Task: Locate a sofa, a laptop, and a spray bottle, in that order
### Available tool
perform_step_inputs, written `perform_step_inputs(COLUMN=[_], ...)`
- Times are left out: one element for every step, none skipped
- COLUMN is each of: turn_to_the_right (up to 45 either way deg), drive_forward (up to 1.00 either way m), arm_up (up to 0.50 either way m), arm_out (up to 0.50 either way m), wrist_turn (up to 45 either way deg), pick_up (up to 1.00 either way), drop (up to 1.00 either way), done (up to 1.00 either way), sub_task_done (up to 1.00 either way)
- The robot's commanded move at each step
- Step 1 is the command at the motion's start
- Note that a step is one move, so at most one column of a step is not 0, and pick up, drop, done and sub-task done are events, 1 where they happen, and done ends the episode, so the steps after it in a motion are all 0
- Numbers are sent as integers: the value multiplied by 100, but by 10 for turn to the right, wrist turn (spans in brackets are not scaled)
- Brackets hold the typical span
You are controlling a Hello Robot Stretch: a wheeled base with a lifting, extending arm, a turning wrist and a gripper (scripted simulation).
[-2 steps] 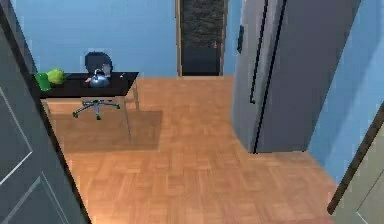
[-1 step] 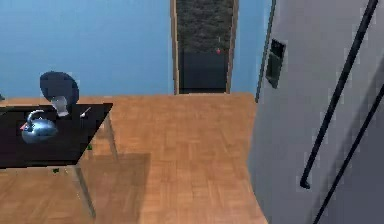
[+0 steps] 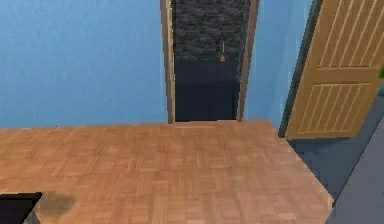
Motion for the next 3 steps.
perform_step_inputs(turn_to_the_right=[0,60,0], drive_forward=[60,0,100], arm_up=[0,0,0], arm_out=[0,0,0], wrist_turn=[0,0,0], pick_up=[0,0,0], drop=[0,0,0], done=[0,0,0], sub_task_done=[0,0,0])
